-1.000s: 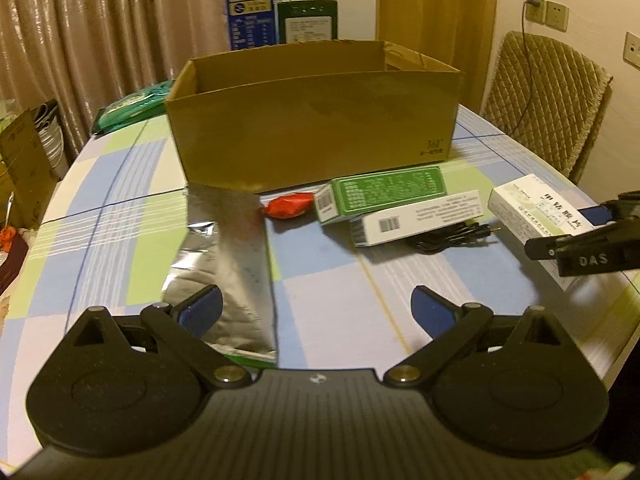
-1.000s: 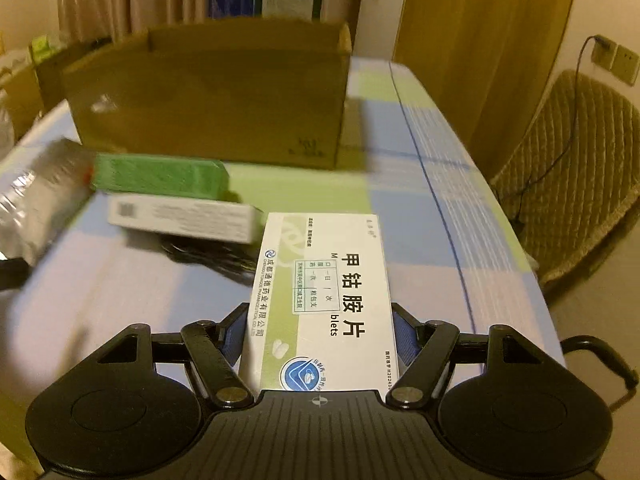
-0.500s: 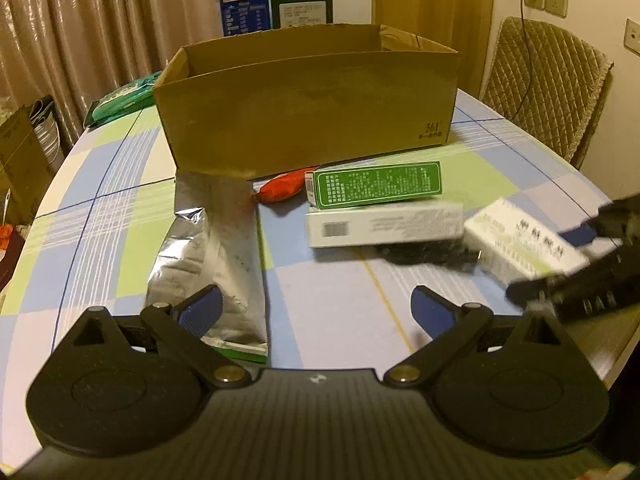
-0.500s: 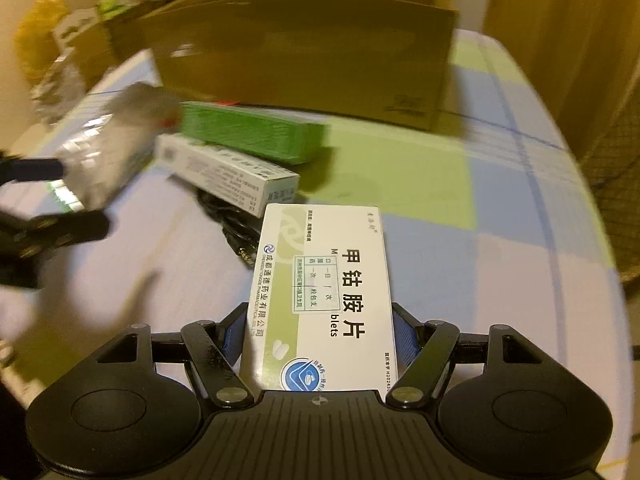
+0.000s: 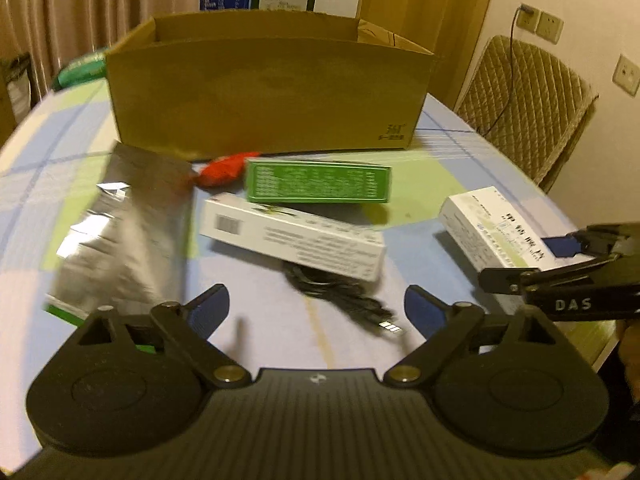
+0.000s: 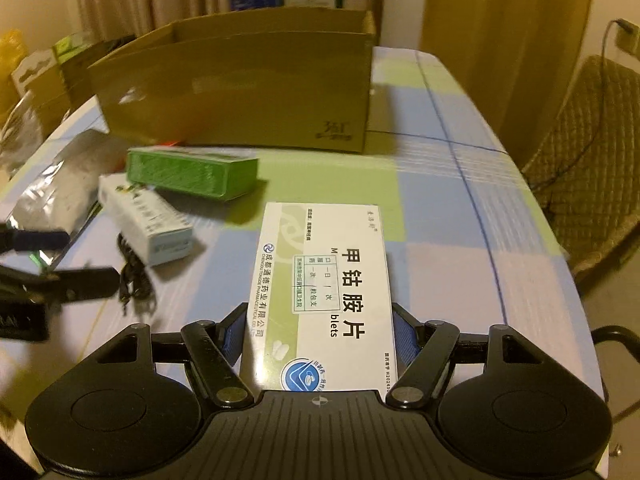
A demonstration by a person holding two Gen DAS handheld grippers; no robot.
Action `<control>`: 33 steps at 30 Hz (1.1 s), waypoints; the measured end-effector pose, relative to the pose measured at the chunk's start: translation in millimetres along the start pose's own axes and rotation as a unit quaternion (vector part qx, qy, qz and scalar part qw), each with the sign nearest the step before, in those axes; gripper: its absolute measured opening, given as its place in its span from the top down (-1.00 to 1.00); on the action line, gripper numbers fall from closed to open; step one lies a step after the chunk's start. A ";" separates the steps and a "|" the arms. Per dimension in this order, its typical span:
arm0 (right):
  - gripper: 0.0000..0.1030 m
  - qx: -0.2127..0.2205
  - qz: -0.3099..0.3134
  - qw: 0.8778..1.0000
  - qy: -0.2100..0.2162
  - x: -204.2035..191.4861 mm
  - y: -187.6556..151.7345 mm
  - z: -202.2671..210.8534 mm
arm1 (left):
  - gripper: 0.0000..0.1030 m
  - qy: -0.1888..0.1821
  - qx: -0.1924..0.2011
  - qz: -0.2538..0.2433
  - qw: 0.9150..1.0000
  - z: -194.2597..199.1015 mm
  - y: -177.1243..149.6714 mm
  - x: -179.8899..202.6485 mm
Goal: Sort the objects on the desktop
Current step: 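Grasp the black cable with the left gripper while the right holds the medicine box, then carry the cable and medicine box over the cardboard box with both grippers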
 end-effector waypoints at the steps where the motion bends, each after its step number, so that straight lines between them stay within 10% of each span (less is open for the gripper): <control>1: -0.33 0.001 -0.001 1.000 -0.002 1.4 -1.1 0.7 | -0.69 -0.003 -0.001 0.007 1.000 -4.2 -1.4 4.2; 8: -0.32 -0.001 -0.011 1.000 -0.001 6.1 -2.2 -2.5 | -0.23 0.030 -0.004 0.018 0.999 -30.0 -8.5 14.6; 15: -0.32 0.005 -0.011 1.000 0.013 -3.1 2.1 -0.7 | 0.69 0.061 -0.024 -0.012 0.998 -9.7 -16.4 -2.4; 33: -0.32 0.003 -0.012 0.999 0.032 -15.9 5.3 -5.5 | 0.63 0.071 -0.018 -0.052 0.996 -4.2 -14.9 -15.8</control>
Point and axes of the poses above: each gripper's, at about its wrist camera, not at the fingertips, and z roughly against the way its jaws point, x to its right, y to its top, the point moved 5 cm from there along -z, roughly the way its jaws point, and after that the axes turned 10 degrees about z, right-handed, at the moved point
